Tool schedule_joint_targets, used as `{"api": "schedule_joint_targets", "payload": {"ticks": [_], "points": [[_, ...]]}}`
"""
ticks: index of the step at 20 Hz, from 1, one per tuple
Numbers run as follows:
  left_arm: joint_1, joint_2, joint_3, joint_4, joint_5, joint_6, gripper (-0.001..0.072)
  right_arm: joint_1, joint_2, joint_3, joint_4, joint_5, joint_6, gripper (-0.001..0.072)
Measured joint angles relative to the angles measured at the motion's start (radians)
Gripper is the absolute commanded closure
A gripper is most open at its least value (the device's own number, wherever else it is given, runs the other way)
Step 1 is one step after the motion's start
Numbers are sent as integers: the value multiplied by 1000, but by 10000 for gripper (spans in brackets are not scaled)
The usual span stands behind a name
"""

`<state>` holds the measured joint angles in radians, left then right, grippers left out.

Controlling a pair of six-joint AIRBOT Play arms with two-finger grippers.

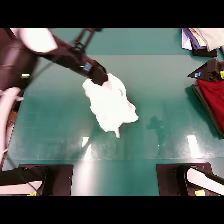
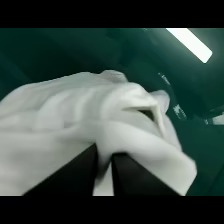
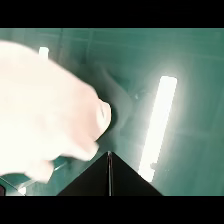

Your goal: Fold the shirts.

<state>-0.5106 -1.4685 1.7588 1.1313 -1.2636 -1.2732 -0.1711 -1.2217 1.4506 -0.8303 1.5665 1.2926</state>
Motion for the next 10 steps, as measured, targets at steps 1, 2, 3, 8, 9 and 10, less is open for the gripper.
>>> {"api": "schedule_joint_targets", "payload": {"ticks": [1,2,3,8,9,10], "points": [[4,-34,3,-9,29,-1,-9,0,0,0,0,-3,0,690],[14,-63,5,-14,45,-11,3,0,0,0,0,-7,1,690],[34,-84,11,-13,44,-28,138,0,0,0,-1,-10,1,690],[181,-77,-43,-14,-124,-74,171,0,0,0,-3,-20,2,690],[201,-54,-101,-16,-137,-80,171,0,0,0,-3,-21,2,690],[211,-28,-169,-28,-140,-81,171,0,0,0,-3,-22,2,690]]}}
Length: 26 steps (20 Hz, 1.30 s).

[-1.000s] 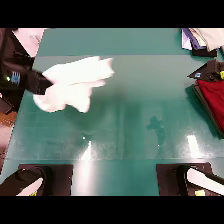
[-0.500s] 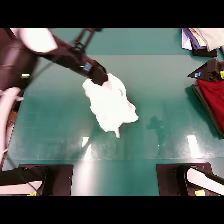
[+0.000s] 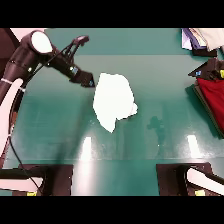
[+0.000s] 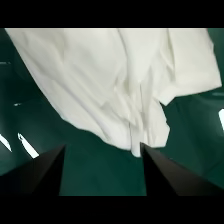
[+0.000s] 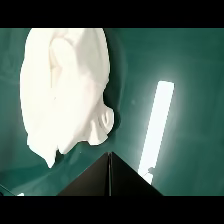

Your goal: Fold the shirts.

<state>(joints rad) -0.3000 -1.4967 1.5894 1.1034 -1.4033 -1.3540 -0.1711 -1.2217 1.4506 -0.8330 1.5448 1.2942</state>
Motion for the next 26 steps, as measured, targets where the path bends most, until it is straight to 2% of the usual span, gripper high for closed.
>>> {"api": "schedule_joint_targets", "payload": {"ticks": [2,6,11,12,13,16,19,20,21,22,26], "points": [[7,51,-165,-43,54,-2,171,0,0,0,0,-4,0,690],[-36,97,-441,-139,245,-2,171,0,0,0,0,-16,0,690],[-108,77,-557,-187,470,-14,181,0,0,0,0,-21,-1,690],[-113,70,-565,-190,494,-24,446,0,0,0,0,-21,-1,690],[-118,64,-570,-197,515,-32,676,0,0,0,0,-20,-1,690],[-122,61,-560,-208,533,-44,685,1,0,0,0,-18,-1,690],[-91,109,-479,-185,473,-50,684,26,0,-10,3,-15,-1,675],[-76,139,-439,-163,444,-51,684,47,0,-26,3,-16,-1,502],[-61,169,-400,-140,418,-51,684,73,0,-48,3,-20,-1,252],[-46,200,-363,-112,394,-51,684,107,0,-79,3,-32,-1,117],[-12,298,-269,-31,336,-52,684,307,-41,-256,24,-150,1,118]]}}
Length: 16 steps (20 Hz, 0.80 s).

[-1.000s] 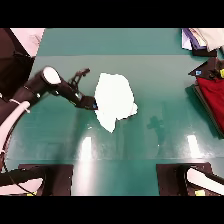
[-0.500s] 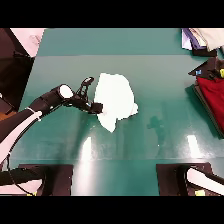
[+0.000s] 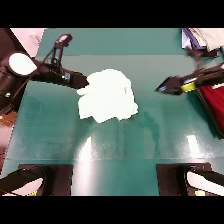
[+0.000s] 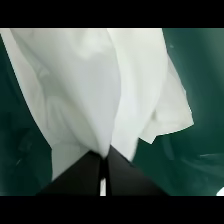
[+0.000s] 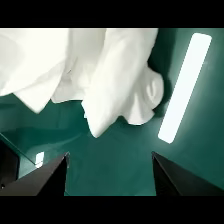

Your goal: Fold the shirts.

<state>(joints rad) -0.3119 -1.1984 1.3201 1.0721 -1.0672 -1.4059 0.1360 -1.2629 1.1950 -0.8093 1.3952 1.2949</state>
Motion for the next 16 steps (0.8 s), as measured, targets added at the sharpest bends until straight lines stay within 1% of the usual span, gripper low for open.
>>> {"api": "schedule_joint_targets", "payload": {"ticks": [3,4,5,6,7,8,9,10,13,16], "points": [[10,24,21,27,-34,-1,684,146,-81,-97,33,-124,12,119],[11,29,26,31,-42,-1,684,187,-116,-112,40,-159,18,131],[11,32,28,33,-51,-1,684,219,-149,-119,47,-185,22,161],[12,33,29,37,-58,-1,683,248,-183,-120,49,-207,26,161],[13,35,31,40,-63,-1,684,269,-211,-116,51,-222,29,209],[14,36,33,43,-66,-1,684,287,-237,-109,55,-238,31,336],[14,37,33,44,-72,-1,684,299,-256,-103,56,-248,34,575],[14,38,34,45,-77,-1,684,307,-269,-96,56,-253,36,690],[16,47,40,69,-94,-1,684,298,-259,-86,49,-259,35,692],[53,80,100,101,-106,-1,684,212,-159,-78,15,-249,31,692]]}}
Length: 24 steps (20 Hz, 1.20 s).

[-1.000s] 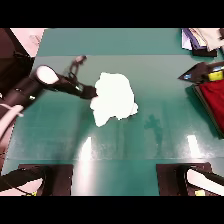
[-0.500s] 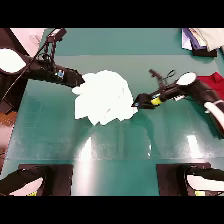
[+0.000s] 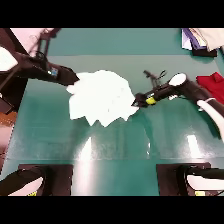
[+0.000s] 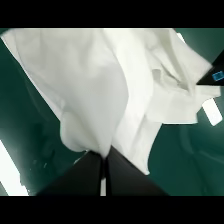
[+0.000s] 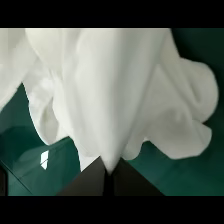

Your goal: Fold the shirts.

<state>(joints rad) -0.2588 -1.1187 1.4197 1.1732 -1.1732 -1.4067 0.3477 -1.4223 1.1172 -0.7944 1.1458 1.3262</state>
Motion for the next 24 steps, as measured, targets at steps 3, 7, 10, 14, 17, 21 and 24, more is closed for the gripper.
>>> {"api": "schedule_joint_targets", "payload": {"ticks": [3,7,10,14,17,21,24], "points": [[48,39,107,18,-40,0,684,-146,137,59,-40,45,0,693],[71,67,270,16,-153,0,684,-318,287,238,-60,88,3,693],[77,74,404,6,-248,0,684,-401,375,395,-66,106,3,693],[80,86,603,-56,-320,-19,684,-465,476,576,-68,115,2,693],[80,137,677,-138,-327,-37,685,-513,527,704,-69,116,-5,694],[80,221,709,-215,-312,-72,685,-596,536,892,-70,125,-10,695],[80,251,700,-243,-309,-101,685,-639,489,1016,-64,135,-12,696]]}}
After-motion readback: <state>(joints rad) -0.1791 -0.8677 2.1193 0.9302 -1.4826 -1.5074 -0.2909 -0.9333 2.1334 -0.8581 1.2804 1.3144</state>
